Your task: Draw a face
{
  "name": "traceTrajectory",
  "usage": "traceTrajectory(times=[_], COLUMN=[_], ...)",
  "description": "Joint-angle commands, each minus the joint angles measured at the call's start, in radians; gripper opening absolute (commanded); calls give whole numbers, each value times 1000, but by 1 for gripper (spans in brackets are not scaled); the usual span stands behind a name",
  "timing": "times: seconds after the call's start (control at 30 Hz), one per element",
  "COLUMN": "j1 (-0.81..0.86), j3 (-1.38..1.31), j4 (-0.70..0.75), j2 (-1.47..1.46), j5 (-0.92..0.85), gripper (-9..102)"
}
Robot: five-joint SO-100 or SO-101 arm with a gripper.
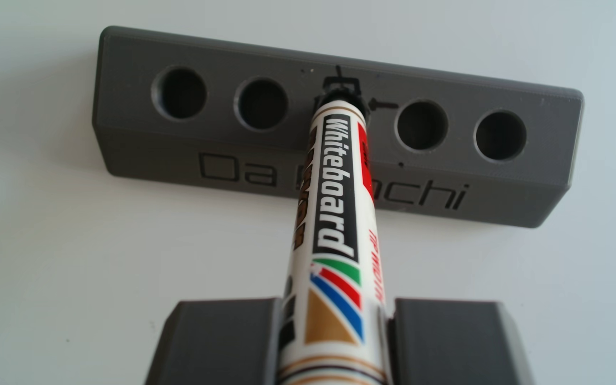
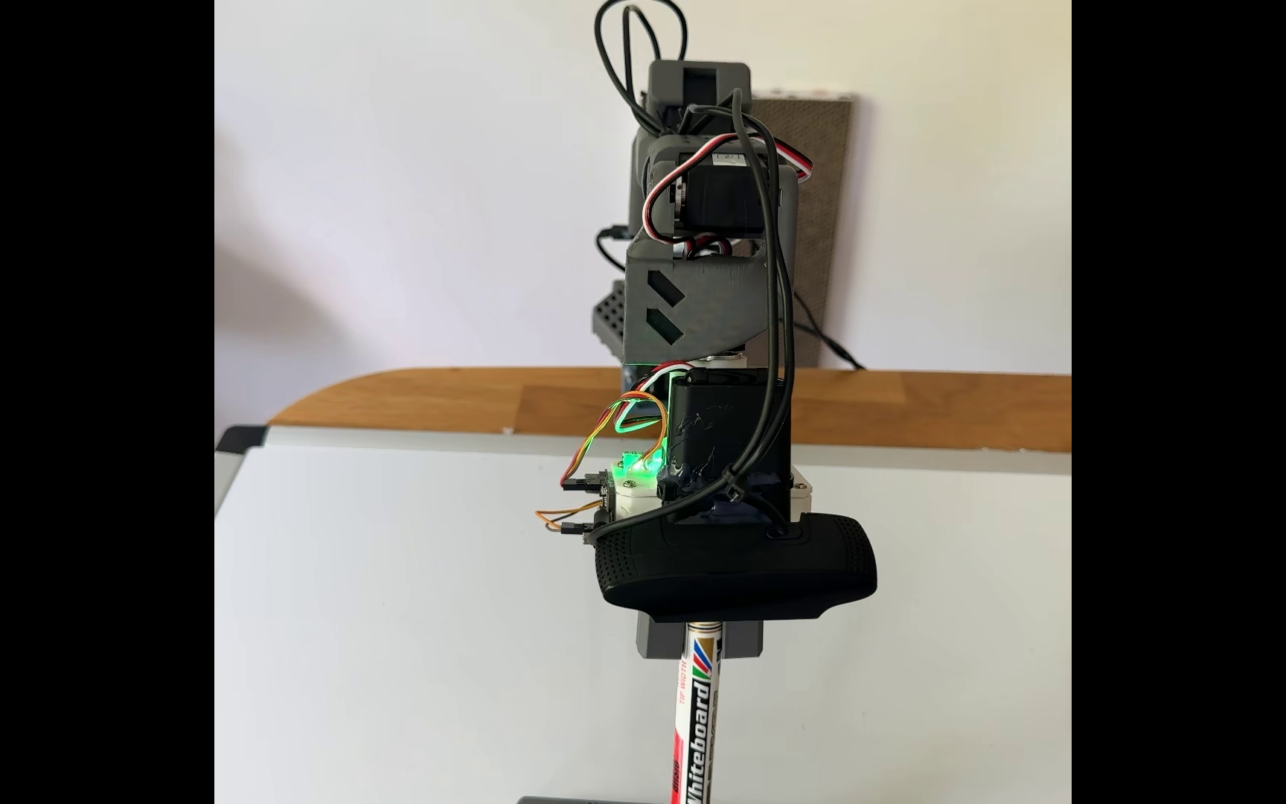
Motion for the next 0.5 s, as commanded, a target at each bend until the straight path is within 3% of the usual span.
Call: traceTrajectory(times=[0.0,0.47], j1=[9,11], j3=[-83,-222], j4=[-12,72], j2=[80,80], j5=[-3,-2], gripper=[-1,-1])
